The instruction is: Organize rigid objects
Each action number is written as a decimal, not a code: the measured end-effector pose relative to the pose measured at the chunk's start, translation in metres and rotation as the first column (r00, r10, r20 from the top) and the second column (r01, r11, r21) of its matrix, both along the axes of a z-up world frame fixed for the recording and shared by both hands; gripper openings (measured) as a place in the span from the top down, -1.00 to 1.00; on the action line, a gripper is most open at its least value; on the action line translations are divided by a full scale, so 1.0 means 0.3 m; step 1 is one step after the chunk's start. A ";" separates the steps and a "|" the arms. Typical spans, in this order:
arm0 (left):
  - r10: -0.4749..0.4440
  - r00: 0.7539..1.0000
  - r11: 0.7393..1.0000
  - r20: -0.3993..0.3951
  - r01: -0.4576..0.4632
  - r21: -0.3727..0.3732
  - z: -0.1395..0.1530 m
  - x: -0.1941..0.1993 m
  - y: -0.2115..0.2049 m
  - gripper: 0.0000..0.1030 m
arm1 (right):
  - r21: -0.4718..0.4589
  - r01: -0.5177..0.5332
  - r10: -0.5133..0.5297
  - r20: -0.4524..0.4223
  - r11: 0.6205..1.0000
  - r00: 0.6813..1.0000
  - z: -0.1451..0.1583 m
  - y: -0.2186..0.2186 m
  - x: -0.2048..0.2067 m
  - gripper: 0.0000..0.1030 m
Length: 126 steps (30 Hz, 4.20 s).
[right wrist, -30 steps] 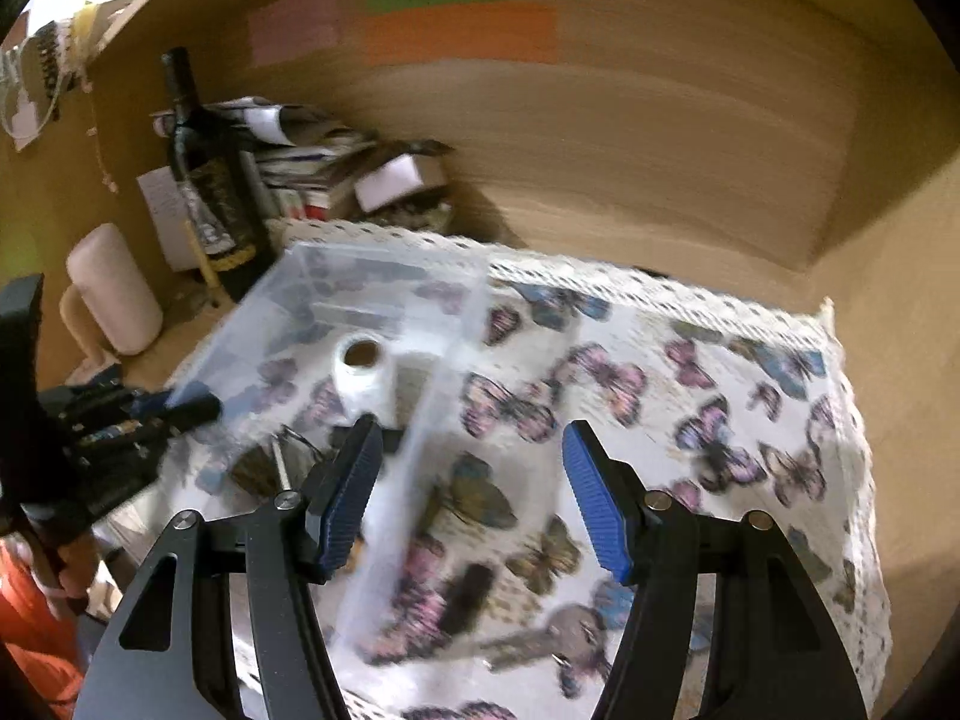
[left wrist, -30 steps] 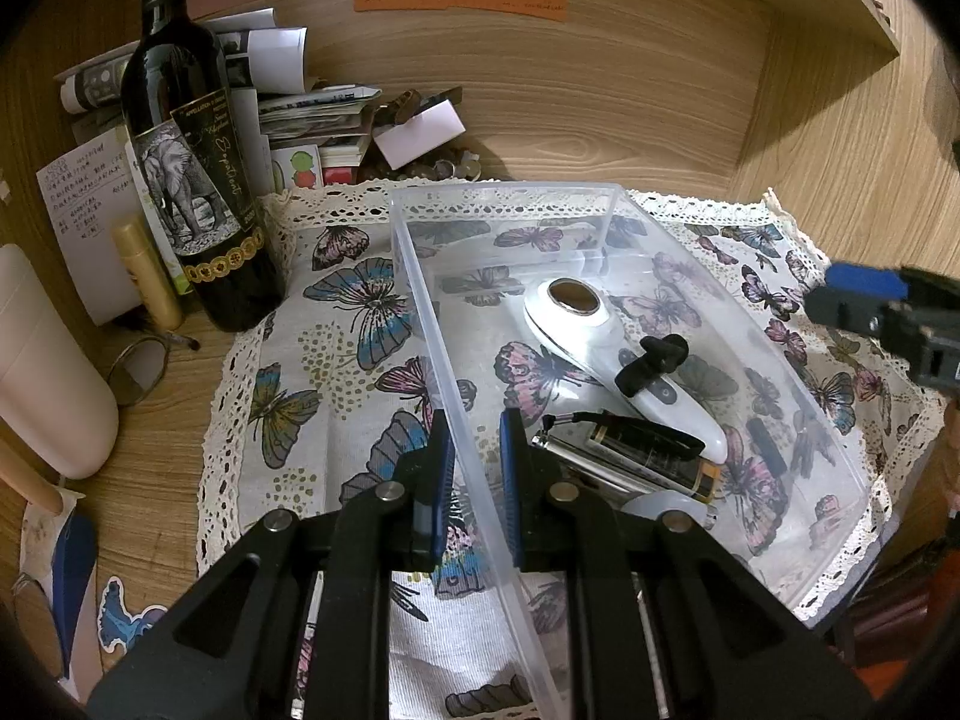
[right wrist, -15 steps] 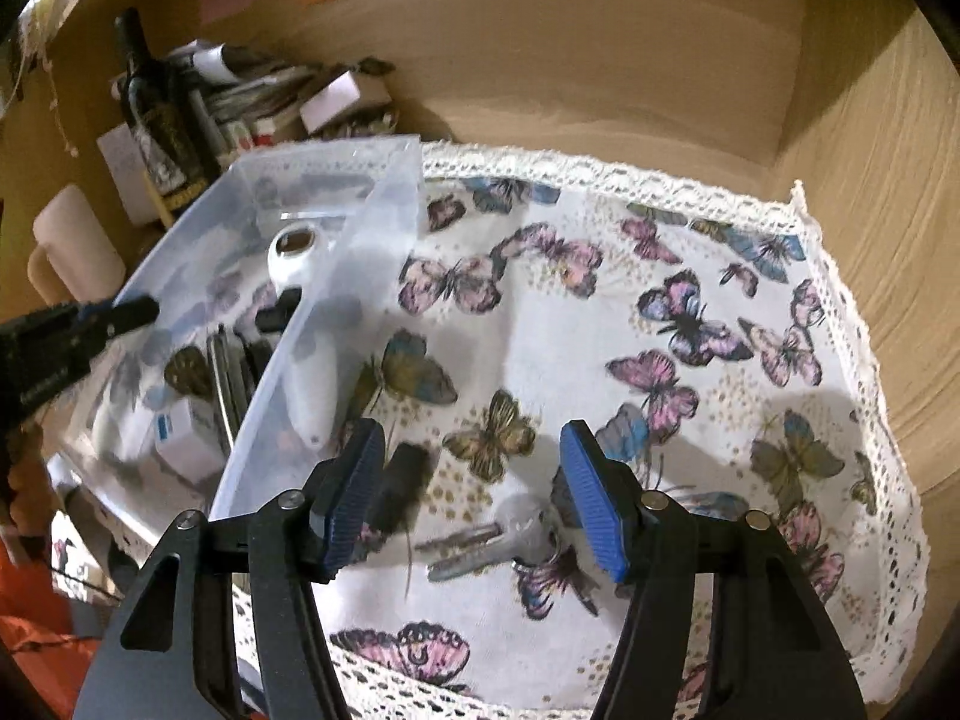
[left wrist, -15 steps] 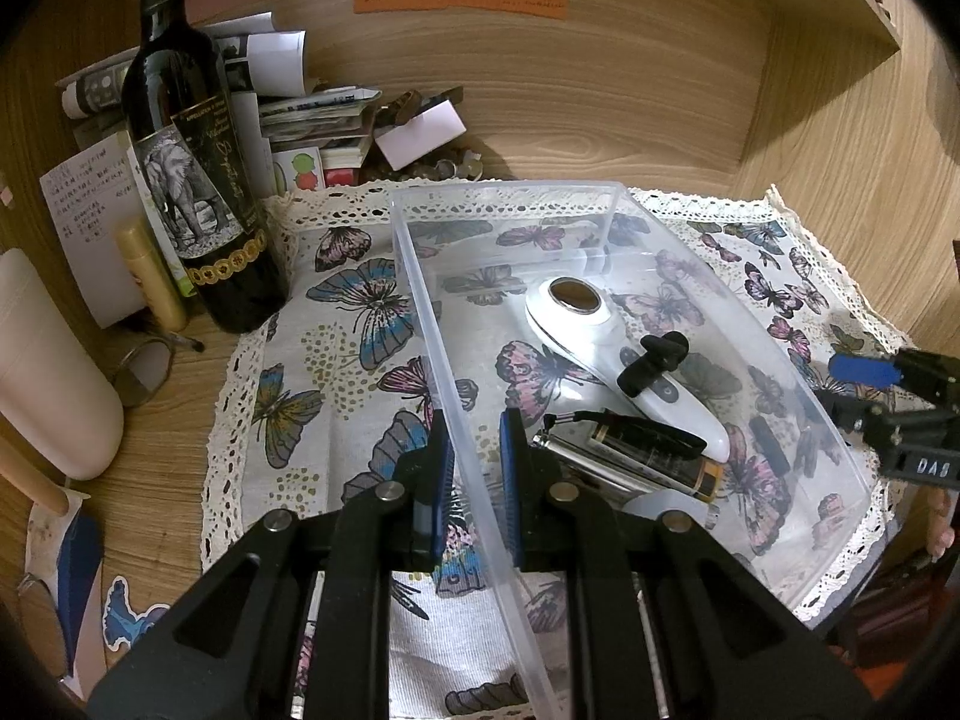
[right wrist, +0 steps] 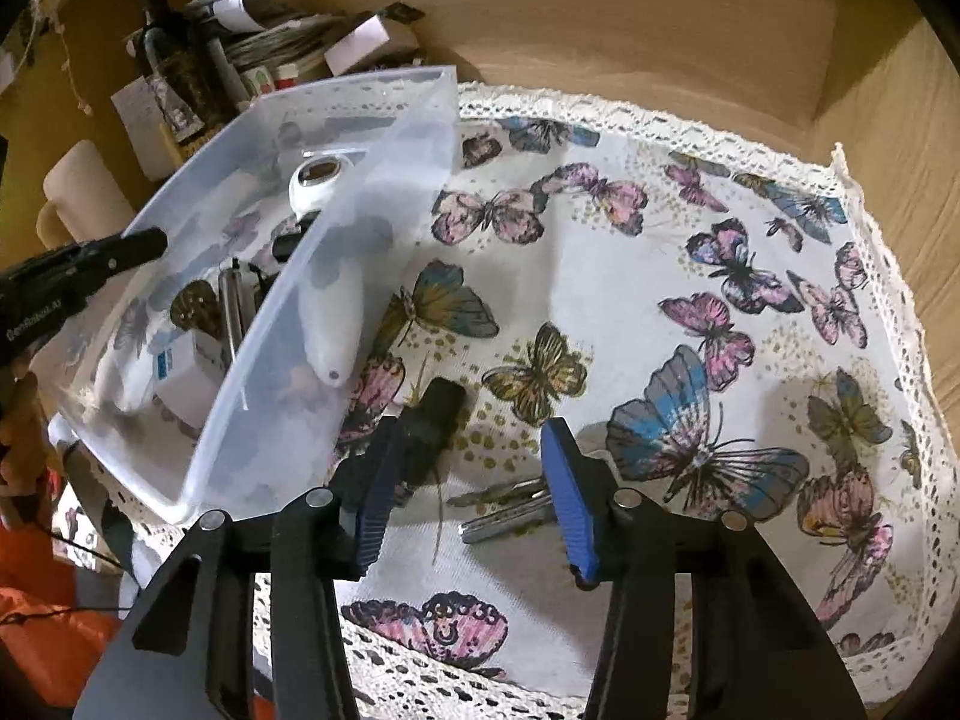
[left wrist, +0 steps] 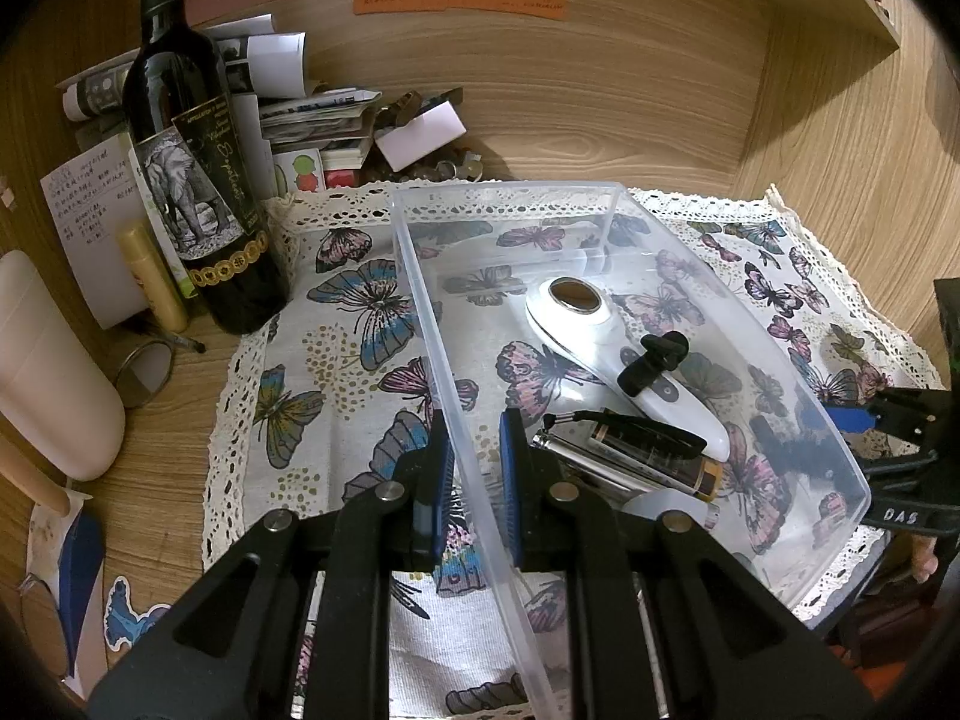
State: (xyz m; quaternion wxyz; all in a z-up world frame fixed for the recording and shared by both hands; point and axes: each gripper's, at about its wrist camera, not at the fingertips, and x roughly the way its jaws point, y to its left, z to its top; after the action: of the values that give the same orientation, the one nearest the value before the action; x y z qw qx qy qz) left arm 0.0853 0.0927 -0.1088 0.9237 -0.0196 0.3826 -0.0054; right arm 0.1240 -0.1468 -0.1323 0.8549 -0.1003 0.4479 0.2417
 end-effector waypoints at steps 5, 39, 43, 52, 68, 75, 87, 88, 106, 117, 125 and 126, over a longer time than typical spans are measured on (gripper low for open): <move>0.000 1.000 1.000 0.001 0.000 0.001 0.000 0.000 0.000 0.74 | -0.014 -0.034 0.034 -0.002 0.999 0.999 -0.020 0.029 -0.005 0.24; 0.000 1.000 1.000 0.000 0.000 -0.001 0.001 0.002 0.000 0.74 | 0.117 -0.062 0.023 0.314 0.991 0.949 0.314 0.111 0.020 0.68; 0.000 1.000 1.000 0.000 0.000 -0.001 0.001 0.002 0.000 0.74 | 0.111 -0.119 0.080 0.308 0.987 0.948 0.309 0.186 0.027 0.68; 0.000 1.000 1.000 0.000 0.000 -0.002 0.002 0.002 -0.001 0.74 | 0.083 -0.212 0.192 0.209 0.974 0.959 0.230 0.330 0.063 0.68; -0.001 1.000 1.000 0.001 0.001 -0.006 0.002 0.003 -0.005 0.74 | 0.068 -0.174 0.154 0.229 0.982 0.961 0.266 0.263 0.037 0.06; -0.003 1.000 1.000 0.003 0.003 -0.004 0.003 0.003 -0.007 0.74 | 0.058 -0.056 0.039 0.267 0.997 0.963 0.293 0.115 0.018 -0.22; -0.003 1.000 1.000 0.004 0.003 -0.006 0.006 0.002 -0.003 0.74 | 0.039 0.133 -0.137 0.129 0.990 0.982 0.142 -0.105 0.008 -0.43; -0.003 1.000 1.000 0.004 0.003 -0.007 0.007 0.001 -0.002 0.74 | 0.046 0.145 -0.150 0.109 0.988 0.983 0.120 -0.117 0.003 -0.47; -0.003 1.000 1.000 0.006 0.003 0.000 0.006 -0.001 0.001 0.74 | -0.070 0.117 -0.113 0.061 0.991 0.992 -0.054 -0.087 -0.036 -0.52; -0.004 1.000 1.000 0.006 0.004 0.001 0.006 -0.001 0.002 0.74 | -0.058 0.130 -0.123 0.099 0.990 0.987 -0.030 -0.078 -0.003 -0.15; -0.004 1.000 1.000 0.006 0.004 -0.004 0.004 0.000 0.003 0.74 | -0.004 0.152 -0.148 0.197 0.988 0.969 0.098 -0.087 -0.007 -0.15; -0.004 1.000 1.000 0.006 0.004 -0.005 0.004 0.000 0.004 0.74 | 0.003 0.152 -0.149 0.215 0.988 0.965 0.119 -0.085 -0.008 -0.15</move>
State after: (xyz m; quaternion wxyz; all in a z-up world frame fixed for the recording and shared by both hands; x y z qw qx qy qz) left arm 0.0853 0.0939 -0.1075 0.9249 -0.0210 0.3797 -0.0082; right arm 0.1217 -0.1724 -0.0967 0.9134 -0.0970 0.3611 0.1608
